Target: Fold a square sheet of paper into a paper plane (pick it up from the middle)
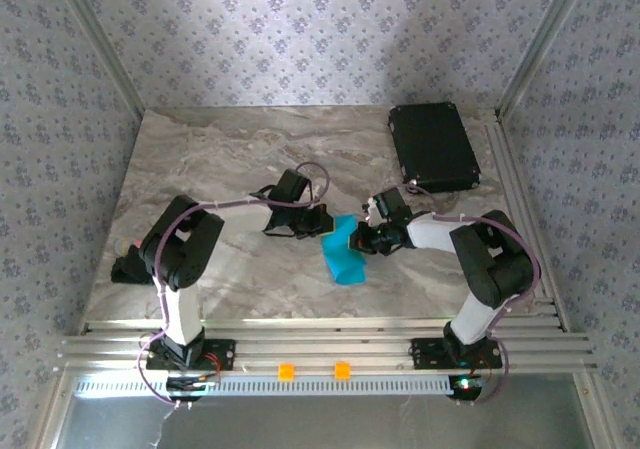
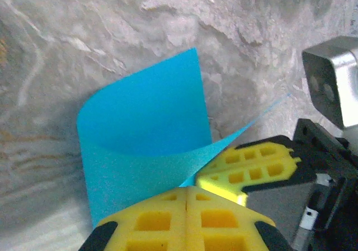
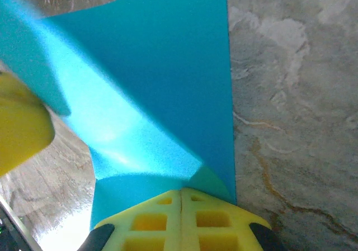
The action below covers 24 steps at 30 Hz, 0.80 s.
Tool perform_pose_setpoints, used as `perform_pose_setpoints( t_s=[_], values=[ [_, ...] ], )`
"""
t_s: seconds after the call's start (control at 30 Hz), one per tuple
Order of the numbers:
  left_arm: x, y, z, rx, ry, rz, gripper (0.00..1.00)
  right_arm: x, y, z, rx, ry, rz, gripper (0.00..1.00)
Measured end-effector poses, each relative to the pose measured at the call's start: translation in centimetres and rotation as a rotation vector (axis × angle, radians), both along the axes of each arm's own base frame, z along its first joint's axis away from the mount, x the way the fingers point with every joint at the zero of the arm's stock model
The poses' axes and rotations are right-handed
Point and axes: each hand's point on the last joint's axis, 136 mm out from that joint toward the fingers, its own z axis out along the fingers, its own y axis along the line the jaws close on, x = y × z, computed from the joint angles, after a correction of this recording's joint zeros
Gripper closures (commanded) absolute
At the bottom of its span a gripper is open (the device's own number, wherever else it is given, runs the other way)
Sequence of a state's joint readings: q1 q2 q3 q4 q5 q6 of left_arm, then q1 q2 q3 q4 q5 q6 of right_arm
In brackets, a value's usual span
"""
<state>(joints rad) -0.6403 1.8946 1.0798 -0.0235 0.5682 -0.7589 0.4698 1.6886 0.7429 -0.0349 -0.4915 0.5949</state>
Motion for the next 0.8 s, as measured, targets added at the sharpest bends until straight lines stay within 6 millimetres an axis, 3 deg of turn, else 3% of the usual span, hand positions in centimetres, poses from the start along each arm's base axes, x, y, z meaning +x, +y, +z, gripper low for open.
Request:
perform_pose_setpoints(
  t_s=[0.17,0.63,0.8],
  values=[
    [0.3,1.2,-3.1,0.048,0.051,0.016,1.00,0.0,0.1,0.0,0.004,0.003,-0.001,1.00],
    [0.5,1.5,-2.7,0.072,0.041,-0.012,0.99,0.0,0.1,0.0,0.012,0.000,-0.005,1.00],
    [0.9,0.7,-1.2,0.036,0.034,-0.027,1.00,0.0,0.1,0.0,0.012,0.000,-0.005,1.00]
  ],
)
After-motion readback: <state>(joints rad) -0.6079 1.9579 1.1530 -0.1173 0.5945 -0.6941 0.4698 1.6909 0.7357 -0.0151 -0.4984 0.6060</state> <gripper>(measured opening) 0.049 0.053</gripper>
